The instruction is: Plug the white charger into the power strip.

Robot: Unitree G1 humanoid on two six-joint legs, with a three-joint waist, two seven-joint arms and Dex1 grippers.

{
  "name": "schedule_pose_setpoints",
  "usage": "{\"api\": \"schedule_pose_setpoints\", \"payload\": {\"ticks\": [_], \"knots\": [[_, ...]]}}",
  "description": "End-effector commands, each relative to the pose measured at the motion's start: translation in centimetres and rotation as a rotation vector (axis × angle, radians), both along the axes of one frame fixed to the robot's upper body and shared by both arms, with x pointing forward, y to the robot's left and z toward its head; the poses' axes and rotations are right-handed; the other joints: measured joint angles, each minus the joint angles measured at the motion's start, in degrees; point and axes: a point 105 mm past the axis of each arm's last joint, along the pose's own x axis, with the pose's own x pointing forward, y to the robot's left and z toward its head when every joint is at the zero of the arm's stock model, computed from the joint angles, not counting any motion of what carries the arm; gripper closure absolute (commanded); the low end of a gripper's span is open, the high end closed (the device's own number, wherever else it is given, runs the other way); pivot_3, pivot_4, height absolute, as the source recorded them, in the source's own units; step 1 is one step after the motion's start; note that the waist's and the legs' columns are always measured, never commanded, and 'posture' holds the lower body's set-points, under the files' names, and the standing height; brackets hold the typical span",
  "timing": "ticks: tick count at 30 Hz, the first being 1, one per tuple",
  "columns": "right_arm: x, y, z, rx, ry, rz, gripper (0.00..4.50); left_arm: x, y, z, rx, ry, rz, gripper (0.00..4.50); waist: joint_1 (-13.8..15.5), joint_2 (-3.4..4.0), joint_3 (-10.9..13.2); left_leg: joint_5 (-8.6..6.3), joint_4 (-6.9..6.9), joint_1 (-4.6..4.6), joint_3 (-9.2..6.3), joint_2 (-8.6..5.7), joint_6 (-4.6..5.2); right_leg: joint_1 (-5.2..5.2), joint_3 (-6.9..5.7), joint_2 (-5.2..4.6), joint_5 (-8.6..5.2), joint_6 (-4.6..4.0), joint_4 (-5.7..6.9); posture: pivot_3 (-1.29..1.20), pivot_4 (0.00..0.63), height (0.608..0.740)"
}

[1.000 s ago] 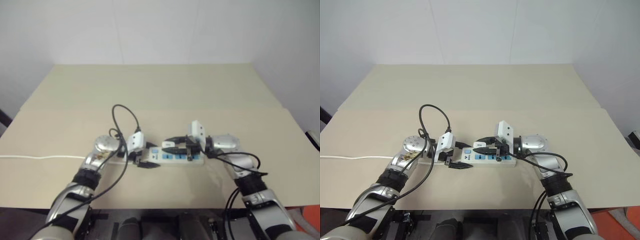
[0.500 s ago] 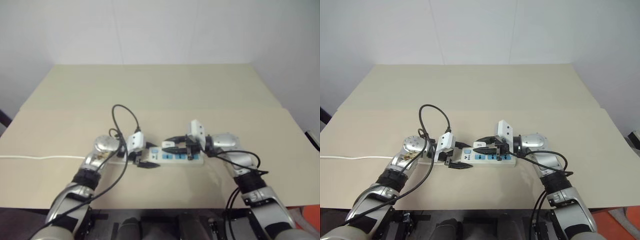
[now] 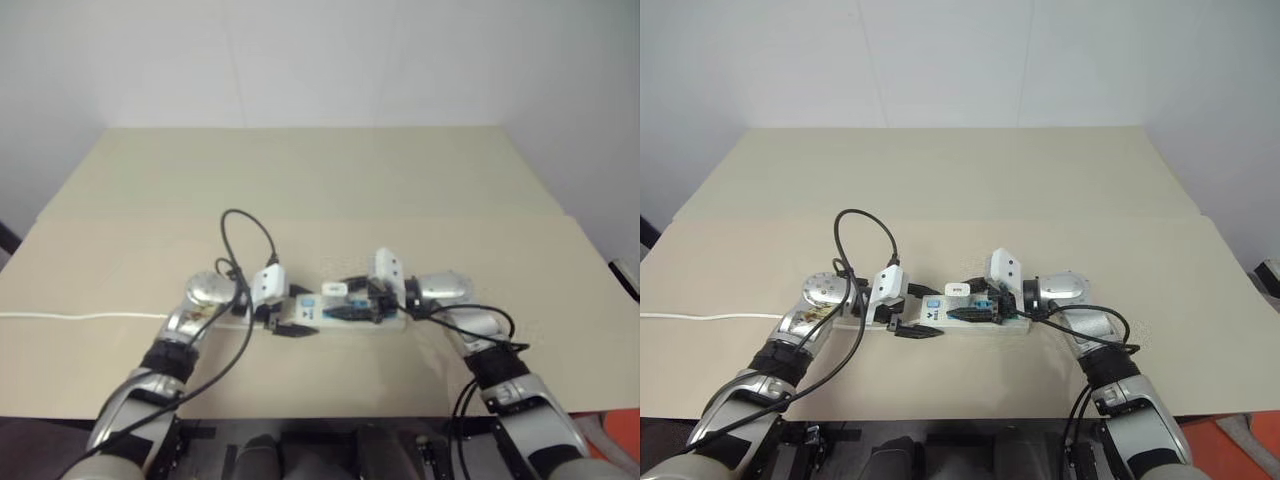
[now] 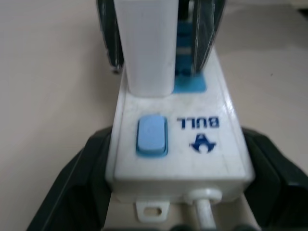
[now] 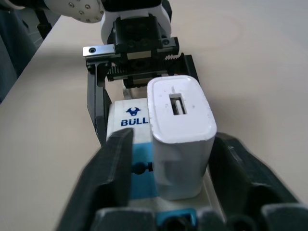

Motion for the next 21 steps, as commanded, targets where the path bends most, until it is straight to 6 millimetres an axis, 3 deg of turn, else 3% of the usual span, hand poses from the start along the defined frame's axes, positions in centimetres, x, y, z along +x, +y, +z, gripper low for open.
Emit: {"api": "schedule_pose_setpoints", "payload": {"ticks": [1, 9, 11, 13, 18, 21], "knots": [[-0.2, -0.1, -0.9, -0.017, 0.028, -0.017, 0.75, 0.1, 0.3, 0.2, 0.016, -0.012, 0.004, 1.20, 0.0, 0.00, 0.0, 0.00, 0.00, 0.01, 0.00, 0.00, 0.00, 0.00, 0.00, 0.00, 0.00, 0.00, 0.00, 0.00, 0.150, 0.740], [0.5, -1.3, 1.3, 0.030, 0.004, -0.061, 0.75, 0.3, 0.2, 0.2, 0.013, -0.008, 0.008, 1.20, 0.1, -0.01, 0.0, 0.00, 0.00, -0.03, 0.00, 0.00, 0.00, -0.02, 0.00, -0.01, 0.00, 0.00, 0.00, 0.00, 0.150, 0.740], [0.1, -2.4, 3.0, 0.052, -0.016, -0.061, 0.73, 0.5, 0.1, 0.3, 0.001, 0.001, 0.021, 0.47, 0.2, -0.02, 0.0, 0.00, 0.00, -0.08, 0.00, -0.01, 0.00, -0.09, 0.00, -0.01, 0.00, 0.00, -0.01, 0.00, 0.150, 0.740], [-0.5, -3.4, 4.4, 0.058, -0.027, -0.058, 0.73, 0.6, 0.0, 0.6, -0.018, 0.004, 0.020, 0.05, 0.6, 0.00, 0.1, 0.00, 0.00, -0.29, 0.00, -0.02, 0.00, -0.27, 0.00, -0.03, 0.00, 0.00, 0.00, 0.00, 0.150, 0.740], [-1.9, -6.4, 7.0, 0.073, -0.030, -0.100, 0.73, 0.6, -0.1, 2.2, -0.054, -0.030, -0.011, 0.05, 1.1, -0.01, 0.1, -0.01, 0.00, -0.49, -0.01, -0.02, 0.01, -0.39, -0.03, -0.03, 0.01, 0.01, -0.11, 0.00, 0.150, 0.740], [-2.9, -7.9, 7.9, 0.066, -0.034, -0.123, 0.73, -0.2, 0.9, 3.6, -0.043, -0.082, -0.046, 0.05, 1.2, -0.07, 0.1, -0.01, 0.00, -0.51, 0.00, -0.02, 0.01, -0.41, -0.03, -0.03, 0.00, 0.01, -0.12, 0.00, 0.150, 0.740]]}}
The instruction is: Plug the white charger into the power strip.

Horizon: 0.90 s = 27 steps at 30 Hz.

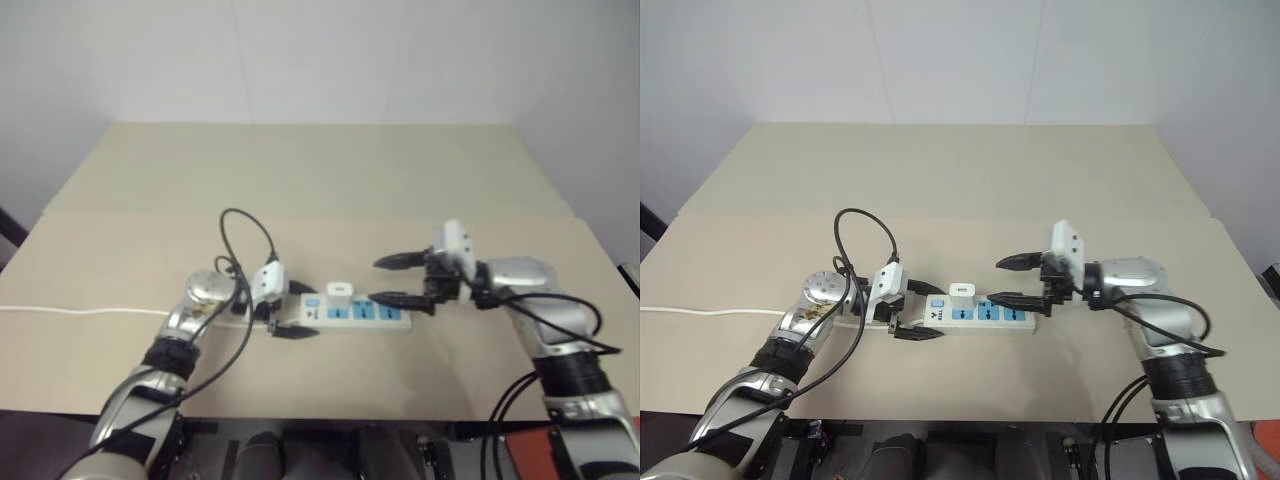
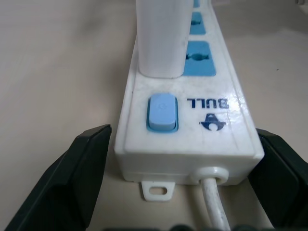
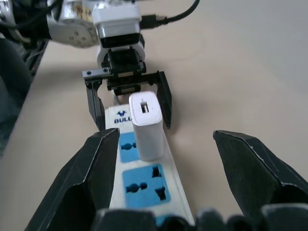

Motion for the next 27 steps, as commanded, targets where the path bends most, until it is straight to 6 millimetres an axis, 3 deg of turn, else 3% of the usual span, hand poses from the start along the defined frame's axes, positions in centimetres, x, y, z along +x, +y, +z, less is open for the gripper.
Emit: {"api": "schedule_pose_setpoints", "payload": {"ticks": [1, 4, 8, 12, 16, 27], "knots": [[-1.6, -1.9, 2.2, 0.005, -0.038, -0.008, 0.73, -1.0, 1.9, 3.8, -0.014, -0.100, -0.050, 0.05, 0.0, -0.01, 0.0, 0.00, 0.00, -0.03, 0.00, 0.00, 0.00, -0.02, 0.00, 0.00, 0.00, 0.00, 0.00, 0.00, 0.150, 0.740], [-2.4, -4.6, 2.5, -0.047, -0.044, -0.066, 0.73, -2.3, 5.0, 5.9, 0.024, -0.104, -0.036, 0.05, -0.3, 0.02, 0.1, 0.00, -0.04, -0.02, 0.02, 0.02, 0.00, -0.04, 0.02, 0.00, -0.01, 0.00, 0.00, 0.00, 0.150, 0.740], [-2.5, -7.7, 2.4, -0.095, -0.052, -0.190, 0.73, -2.4, 8.7, 7.9, 0.072, -0.123, 0.084, 0.05, -0.3, 0.00, 0.2, 0.00, -0.05, 0.09, 0.05, 0.04, 0.00, 0.01, 0.01, -0.03, -0.05, 0.05, 0.00, 0.00, 0.150, 0.740], [-2.7, -9.7, 1.8, -0.102, -0.045, -0.320, 0.73, -2.2, 10.7, 9.2, 0.053, -0.134, 0.207, 0.05, 0.3, -0.02, 0.2, 0.00, -0.04, 0.20, 0.08, 0.04, 0.00, 0.11, 0.01, -0.03, -0.30, 0.46, 0.01, 0.00, 0.150, 0.740], [-3.0, -11.2, 1.3, -0.115, -0.051, -0.428, 0.73, -3.0, 11.0, 9.0, 0.027, -0.113, 0.251, 0.05, 0.5, -0.01, 0.2, 0.00, -0.05, 0.15, 0.14, 0.05, -0.01, 0.06, 0.03, -0.05, -0.30, 0.44, 0.00, 0.00, 0.150, 0.740], [-4.3, -11.2, 0.5, -0.169, -0.064, -0.488, 0.73, -4.6, 8.7, 7.7, -0.036, -0.060, 0.253, 0.05, 0.6, -0.07, 0.3, 0.00, -0.05, 0.20, 0.19, 0.06, -0.02, 0.10, 0.05, -0.06, -0.31, 0.46, -0.01, 0.00, 0.150, 0.740]]}}
